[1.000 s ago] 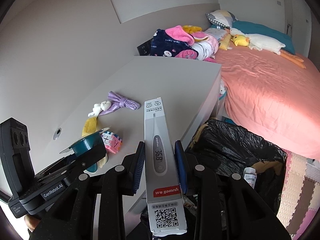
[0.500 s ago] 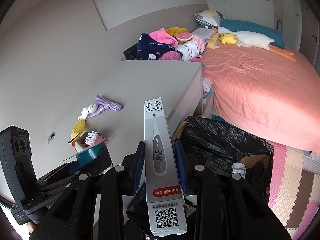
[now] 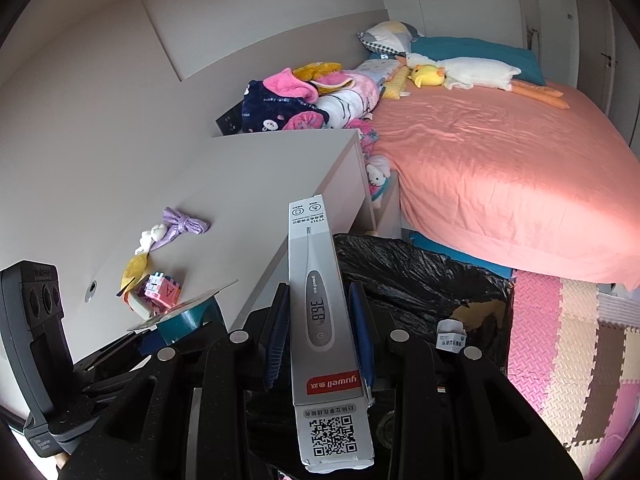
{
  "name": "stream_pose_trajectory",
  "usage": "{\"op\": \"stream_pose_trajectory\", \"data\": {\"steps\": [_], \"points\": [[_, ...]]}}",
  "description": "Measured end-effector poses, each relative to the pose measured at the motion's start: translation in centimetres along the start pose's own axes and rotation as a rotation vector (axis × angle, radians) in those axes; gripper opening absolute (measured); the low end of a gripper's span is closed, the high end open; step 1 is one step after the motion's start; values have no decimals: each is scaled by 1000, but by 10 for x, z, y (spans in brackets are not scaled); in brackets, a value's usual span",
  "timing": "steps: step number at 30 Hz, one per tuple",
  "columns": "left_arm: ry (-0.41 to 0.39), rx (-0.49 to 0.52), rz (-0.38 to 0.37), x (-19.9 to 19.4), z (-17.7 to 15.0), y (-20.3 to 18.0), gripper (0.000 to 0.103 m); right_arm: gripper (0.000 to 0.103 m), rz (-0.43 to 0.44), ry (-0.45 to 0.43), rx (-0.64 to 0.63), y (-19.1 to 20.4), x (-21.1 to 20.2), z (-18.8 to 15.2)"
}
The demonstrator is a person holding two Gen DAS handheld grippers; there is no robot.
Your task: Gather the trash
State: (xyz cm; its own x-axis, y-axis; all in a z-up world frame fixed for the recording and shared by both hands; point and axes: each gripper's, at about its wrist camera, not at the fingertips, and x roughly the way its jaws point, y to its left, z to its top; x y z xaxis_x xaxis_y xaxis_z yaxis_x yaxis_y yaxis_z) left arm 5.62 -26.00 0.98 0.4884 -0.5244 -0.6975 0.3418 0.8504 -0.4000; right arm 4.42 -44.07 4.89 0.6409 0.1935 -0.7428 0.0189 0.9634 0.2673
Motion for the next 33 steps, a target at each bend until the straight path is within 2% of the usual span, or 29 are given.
{"op": "stream_pose_trajectory", "data": {"steps": [13, 15, 16, 17, 19, 22, 25, 33], "points": [[72, 66, -39, 29, -4, -27, 49, 32, -35, 3, 63, -40, -4, -5], [95, 65, -63, 34, -5, -27, 50, 32, -33, 8, 74, -43, -2, -5], [116, 67, -82, 36, -5, -27, 52, 34, -31, 12, 84, -45, -1, -6], [142, 65, -99, 39, -5, -26, 71, 47, -31, 15, 96, -48, -1, -6], [162, 49, -90, 41, -7, -25, 96, 68, -57, 6, 117, -51, -4, -5], [126, 64, -65, 35, -7, -24, 96, 69, -113, -39, 141, -56, -12, -7], [115, 61, -64, 30, -6, -20, 96, 69, -110, -51, 153, -60, -15, -7], [64, 57, 2, 15, -6, -8, 96, 69, -91, -41, 131, -53, -13, -9]]}}
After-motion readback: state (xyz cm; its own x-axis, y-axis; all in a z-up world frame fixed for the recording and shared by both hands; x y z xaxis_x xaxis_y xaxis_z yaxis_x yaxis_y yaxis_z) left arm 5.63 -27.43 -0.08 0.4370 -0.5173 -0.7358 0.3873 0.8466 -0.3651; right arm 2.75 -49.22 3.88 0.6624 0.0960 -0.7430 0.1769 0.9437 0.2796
